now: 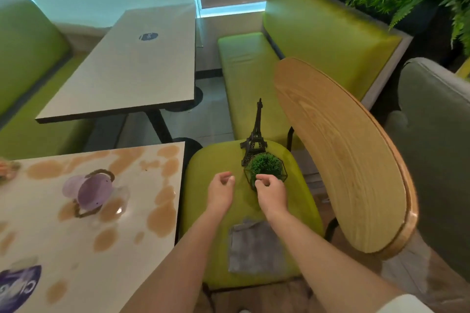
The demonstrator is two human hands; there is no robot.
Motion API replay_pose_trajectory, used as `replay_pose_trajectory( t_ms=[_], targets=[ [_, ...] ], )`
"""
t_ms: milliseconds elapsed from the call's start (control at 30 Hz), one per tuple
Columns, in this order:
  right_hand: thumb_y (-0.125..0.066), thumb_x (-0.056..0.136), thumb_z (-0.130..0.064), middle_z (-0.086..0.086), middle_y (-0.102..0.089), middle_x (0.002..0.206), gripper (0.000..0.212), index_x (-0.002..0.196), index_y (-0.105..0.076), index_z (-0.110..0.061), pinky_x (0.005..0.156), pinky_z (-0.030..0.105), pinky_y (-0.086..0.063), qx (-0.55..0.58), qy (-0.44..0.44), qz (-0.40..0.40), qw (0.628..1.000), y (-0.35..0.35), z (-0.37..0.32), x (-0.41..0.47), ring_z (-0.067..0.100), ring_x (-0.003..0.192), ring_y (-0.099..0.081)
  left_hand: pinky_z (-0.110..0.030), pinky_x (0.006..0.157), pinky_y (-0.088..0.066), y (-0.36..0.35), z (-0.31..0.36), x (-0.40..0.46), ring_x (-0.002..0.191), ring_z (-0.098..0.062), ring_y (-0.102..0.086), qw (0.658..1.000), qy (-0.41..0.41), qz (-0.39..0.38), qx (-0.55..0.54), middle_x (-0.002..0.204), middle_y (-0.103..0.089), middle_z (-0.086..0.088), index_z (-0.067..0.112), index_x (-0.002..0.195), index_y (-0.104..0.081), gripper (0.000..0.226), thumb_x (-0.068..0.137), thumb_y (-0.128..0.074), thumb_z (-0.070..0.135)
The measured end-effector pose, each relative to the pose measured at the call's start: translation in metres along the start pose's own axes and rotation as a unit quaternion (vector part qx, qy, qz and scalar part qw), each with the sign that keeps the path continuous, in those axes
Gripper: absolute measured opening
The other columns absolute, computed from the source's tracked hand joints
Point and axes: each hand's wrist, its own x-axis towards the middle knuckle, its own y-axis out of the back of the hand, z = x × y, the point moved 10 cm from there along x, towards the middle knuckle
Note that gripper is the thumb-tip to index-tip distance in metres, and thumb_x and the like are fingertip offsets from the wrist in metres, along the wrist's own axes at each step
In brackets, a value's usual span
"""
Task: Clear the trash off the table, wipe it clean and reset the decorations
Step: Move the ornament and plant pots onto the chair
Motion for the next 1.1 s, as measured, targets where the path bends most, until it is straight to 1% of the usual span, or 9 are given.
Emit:
replay_pose_trajectory(
  t_ms=[133,300,433,533,633,733,900,1000,1100],
  targets=[
    [-0.053,0.095,-0.023,0.0,-0.062,0.113,0.012,0.096,-0.06,-0.033,0.092,0.04,-0.05,-0.016,0.023,-0.059,0.998,-0.023,-0.014,-0.026,0.02,0.106,-0.056,-0.024,0.083,-0.04,0.045,-0.009,-0.027,0.1,-0.01,-0.052,0.999,-0.001,0.046,-0.007,0.121,-0.059,-0.002,0.014,0.128,-0.056,0.029,0.101,-0.05,0.024],
    [-0.051,0.099,-0.022,-0.001,-0.062,0.114,0.018,0.11,-0.064,-0.022,0.081,0.029,-0.047,-0.031,0.065,-0.139,0.988,-0.055,-0.03,-0.066,0.015,0.1,-0.056,-0.028,0.081,-0.044,0.101,-0.037,-0.069,0.101,-0.015,-0.057,0.994,0.013,0.107,-0.011,0.119,-0.062,0.001,0.02,0.124,-0.058,0.027,0.1,-0.05,0.029],
    [-0.05,0.099,-0.022,-0.003,-0.061,0.116,0.022,0.117,-0.063,-0.02,0.085,0.029,-0.045,-0.051,0.108,-0.201,0.972,-0.084,-0.039,-0.111,0.014,0.101,-0.055,-0.027,0.079,-0.043,0.146,-0.056,-0.113,0.097,-0.013,-0.057,0.987,0.018,0.163,0.005,0.115,-0.063,0.003,0.021,0.121,-0.059,0.026,0.098,-0.05,0.029],
    [-0.05,0.099,-0.021,-0.001,-0.062,0.115,0.024,0.119,-0.062,-0.018,0.085,0.031,-0.047,-0.067,0.14,-0.243,0.957,-0.105,-0.043,-0.15,0.014,0.099,-0.055,-0.026,0.082,-0.041,0.182,-0.071,-0.15,0.102,-0.013,-0.057,0.978,0.014,0.208,0.024,0.118,-0.062,0.002,0.02,0.123,-0.059,0.028,0.099,-0.05,0.031],
    [-0.051,0.098,-0.021,0.001,-0.063,0.116,0.024,0.118,-0.063,-0.018,0.086,0.034,-0.048,-0.069,0.154,-0.28,0.945,-0.127,-0.044,-0.187,0.017,0.1,-0.056,-0.025,0.081,-0.04,0.213,-0.087,-0.184,0.097,-0.01,-0.054,0.973,0.03,0.226,0.026,0.118,-0.061,0.003,0.021,0.123,-0.058,0.028,0.099,-0.049,0.032],
    [-0.052,0.097,-0.02,0.001,-0.062,0.118,0.025,0.119,-0.063,-0.017,0.08,0.028,-0.041,-0.079,0.168,-0.317,0.93,-0.151,-0.048,-0.231,0.014,0.098,-0.054,-0.025,0.082,-0.04,0.253,-0.105,-0.22,0.097,-0.01,-0.054,0.966,0.039,0.254,0.029,0.119,-0.061,0.002,0.02,0.124,-0.058,0.029,0.099,-0.05,0.031],
    [-0.05,0.099,-0.021,-0.001,-0.058,0.118,0.027,0.124,-0.061,-0.02,0.06,0.02,-0.038,-0.08,0.177,-0.351,0.916,-0.182,-0.057,-0.288,0.013,0.092,-0.053,-0.027,0.084,-0.043,0.31,-0.132,-0.263,0.096,-0.011,-0.055,0.955,0.048,0.291,0.03,0.119,-0.063,0.0,0.017,0.125,-0.059,0.031,0.098,-0.052,0.033],
    [-0.05,0.099,-0.021,0.001,-0.058,0.123,0.029,0.126,-0.06,-0.019,0.07,0.023,-0.04,-0.081,0.187,-0.37,0.907,-0.207,-0.064,-0.332,0.014,0.096,-0.052,-0.027,0.085,-0.043,0.353,-0.149,-0.292,0.098,-0.013,-0.056,0.947,0.053,0.315,0.023,0.119,-0.063,-0.002,0.016,0.125,-0.059,0.032,0.098,-0.052,0.032],
    [-0.051,0.096,-0.018,0.0,-0.061,0.122,0.029,0.123,-0.062,-0.019,0.06,0.015,-0.037,-0.069,0.198,-0.377,0.902,-0.228,-0.074,-0.367,0.012,0.095,-0.053,-0.031,0.089,-0.046,0.39,-0.165,-0.31,0.101,-0.015,-0.057,0.942,0.059,0.331,0.019,0.12,-0.062,-0.002,0.016,0.123,-0.059,0.029,0.098,-0.052,0.03]
  ],
)
